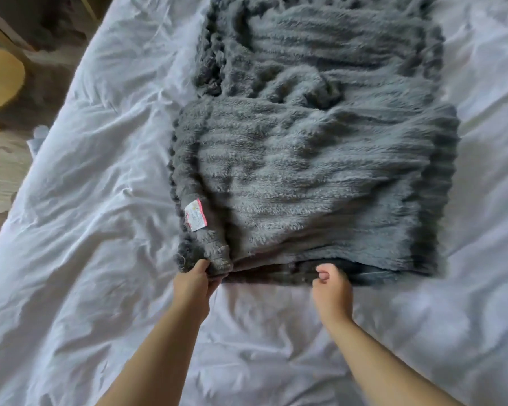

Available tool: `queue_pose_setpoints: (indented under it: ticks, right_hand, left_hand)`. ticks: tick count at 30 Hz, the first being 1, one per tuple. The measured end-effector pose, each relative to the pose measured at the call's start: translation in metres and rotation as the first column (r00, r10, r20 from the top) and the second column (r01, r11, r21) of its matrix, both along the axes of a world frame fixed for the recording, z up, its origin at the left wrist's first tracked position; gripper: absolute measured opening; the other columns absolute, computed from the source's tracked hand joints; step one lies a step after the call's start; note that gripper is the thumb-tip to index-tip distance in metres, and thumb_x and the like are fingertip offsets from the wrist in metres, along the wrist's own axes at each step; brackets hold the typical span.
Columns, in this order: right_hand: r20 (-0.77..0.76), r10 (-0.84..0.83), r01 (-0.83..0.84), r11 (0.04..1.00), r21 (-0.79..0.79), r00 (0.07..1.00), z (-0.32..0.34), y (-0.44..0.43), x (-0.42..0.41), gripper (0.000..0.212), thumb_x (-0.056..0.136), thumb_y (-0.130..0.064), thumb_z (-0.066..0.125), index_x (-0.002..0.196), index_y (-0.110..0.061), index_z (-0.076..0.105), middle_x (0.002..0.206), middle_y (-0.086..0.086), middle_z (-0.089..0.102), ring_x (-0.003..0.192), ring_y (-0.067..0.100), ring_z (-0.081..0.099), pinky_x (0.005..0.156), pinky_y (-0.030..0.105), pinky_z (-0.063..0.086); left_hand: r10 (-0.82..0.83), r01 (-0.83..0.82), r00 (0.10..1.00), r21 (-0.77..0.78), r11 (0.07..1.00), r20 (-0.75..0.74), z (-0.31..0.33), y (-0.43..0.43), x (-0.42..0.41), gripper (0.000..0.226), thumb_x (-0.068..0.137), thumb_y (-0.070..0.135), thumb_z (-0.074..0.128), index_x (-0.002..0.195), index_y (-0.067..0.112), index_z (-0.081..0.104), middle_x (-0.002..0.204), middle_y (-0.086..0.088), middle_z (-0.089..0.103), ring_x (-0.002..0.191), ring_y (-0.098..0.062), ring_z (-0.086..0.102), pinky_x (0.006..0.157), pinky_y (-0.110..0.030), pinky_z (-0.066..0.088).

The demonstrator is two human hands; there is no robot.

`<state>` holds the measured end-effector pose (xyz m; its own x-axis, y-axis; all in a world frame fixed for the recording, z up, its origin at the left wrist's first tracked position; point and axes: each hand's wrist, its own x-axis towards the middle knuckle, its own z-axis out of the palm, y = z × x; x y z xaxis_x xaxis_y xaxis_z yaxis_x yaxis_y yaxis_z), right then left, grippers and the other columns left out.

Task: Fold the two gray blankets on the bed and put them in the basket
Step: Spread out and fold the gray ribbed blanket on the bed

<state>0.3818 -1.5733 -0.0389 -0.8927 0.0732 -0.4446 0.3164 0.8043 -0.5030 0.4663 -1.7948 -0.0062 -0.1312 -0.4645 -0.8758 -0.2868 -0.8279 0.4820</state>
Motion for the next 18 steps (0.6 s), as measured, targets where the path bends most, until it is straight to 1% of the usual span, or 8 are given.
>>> queue_pose_setpoints:
  ticks: [2,3,5,8,12,14,16,18]
  right_hand:
    - [-0.059,-0.266,0.271,0.957,0.102,0.962,-0.005,0.06,-0.022,0.026,0.085,0.001,0.053,0.108,-0.002,0.064,0.11,0.022,0.062,0.092,0.035,0.057,0.075,0.035,0.043]
    - [-0.102,-0.34,0.352,0.925,0.143,0.935,-0.006,0.086,-0.033,0.027,0.084,0.002,0.055,0.109,0.002,0.062,0.112,0.028,0.06,0.096,0.04,0.057,0.078,0.039,0.045]
    - [-0.176,-0.37,0.4,0.895,0.195,0.912,-0.007,0.127,-0.055,0.032,0.081,0.001,0.061,0.112,0.008,0.059,0.116,0.034,0.056,0.105,0.045,0.053,0.086,0.043,0.043]
    - [-0.248,-0.196,0.257,0.936,0.242,0.949,-0.011,0.157,-0.081,0.054,0.075,-0.002,0.07,0.126,0.004,0.053,0.128,0.031,0.049,0.119,0.043,0.044,0.098,0.044,0.034]
    - [-0.348,0.026,0.064,0.967,0.245,0.937,-0.008,0.162,-0.119,0.066,0.072,-0.001,0.067,0.135,-0.007,0.049,0.142,0.022,0.04,0.122,0.041,0.043,0.097,0.046,0.039]
    - [-0.248,0.079,-0.022,0.974,0.227,0.966,0.0,0.164,-0.137,0.053,0.08,-0.002,0.059,0.132,-0.011,0.054,0.133,0.02,0.051,0.114,0.039,0.05,0.089,0.044,0.045]
    - [-0.139,0.098,-0.067,0.974,0.216,0.985,0.015,0.168,-0.143,0.033,0.085,-0.001,0.051,0.115,-0.008,0.064,0.113,0.025,0.062,0.099,0.042,0.056,0.076,0.041,0.047]
    - [-0.139,0.098,-0.069,0.978,0.196,0.985,0.031,0.177,-0.134,0.025,0.087,-0.002,0.049,0.106,-0.006,0.064,0.101,0.028,0.064,0.091,0.042,0.057,0.068,0.038,0.044]
  left_hand:
    - [0.0,0.0,1.0,-0.007,1.0,-0.003,-0.007,0.018,-0.003,0.021,0.09,0.001,0.051,0.11,-0.002,0.055,0.088,-0.018,0.062,0.064,-0.021,0.066,0.05,-0.023,0.057]
    - [0.002,-0.002,1.0,-0.013,1.0,-0.004,-0.011,0.026,-0.004,0.025,0.09,0.001,0.05,0.114,-0.002,0.055,0.094,-0.018,0.061,0.07,-0.022,0.064,0.052,-0.023,0.057]
    - [-0.015,0.015,1.0,-0.042,0.999,0.017,-0.021,0.038,-0.002,0.03,0.092,0.003,0.05,0.121,-0.001,0.054,0.098,-0.016,0.061,0.076,-0.02,0.062,0.053,-0.022,0.057]
    - [-0.032,0.038,0.998,-0.09,0.995,0.062,-0.034,0.052,0.001,0.032,0.093,0.003,0.049,0.125,-0.003,0.053,0.088,-0.008,0.062,0.073,-0.014,0.061,0.049,-0.02,0.056]
    - [0.056,-0.052,0.998,-0.127,0.991,0.031,-0.035,0.059,0.004,0.03,0.094,0.001,0.046,0.123,0.003,0.052,0.092,-0.011,0.063,0.074,-0.02,0.064,0.054,-0.028,0.059]
    - [0.06,-0.058,0.998,-0.161,0.985,0.011,-0.024,0.06,0.007,0.029,0.094,-0.002,0.043,0.12,0.007,0.051,0.089,-0.01,0.063,0.068,-0.02,0.066,0.052,-0.028,0.059]
    - [0.07,-0.068,0.998,-0.192,0.979,-0.001,-0.008,0.06,0.014,0.034,0.093,-0.004,0.04,0.124,0.007,0.05,0.092,-0.011,0.062,0.067,-0.021,0.067,0.05,-0.028,0.058]
    - [0.106,-0.105,0.994,-0.223,0.969,-0.007,0.015,0.062,0.026,0.04,0.092,-0.007,0.039,0.13,0.004,0.046,0.096,-0.014,0.06,0.071,-0.023,0.064,0.049,-0.028,0.058]
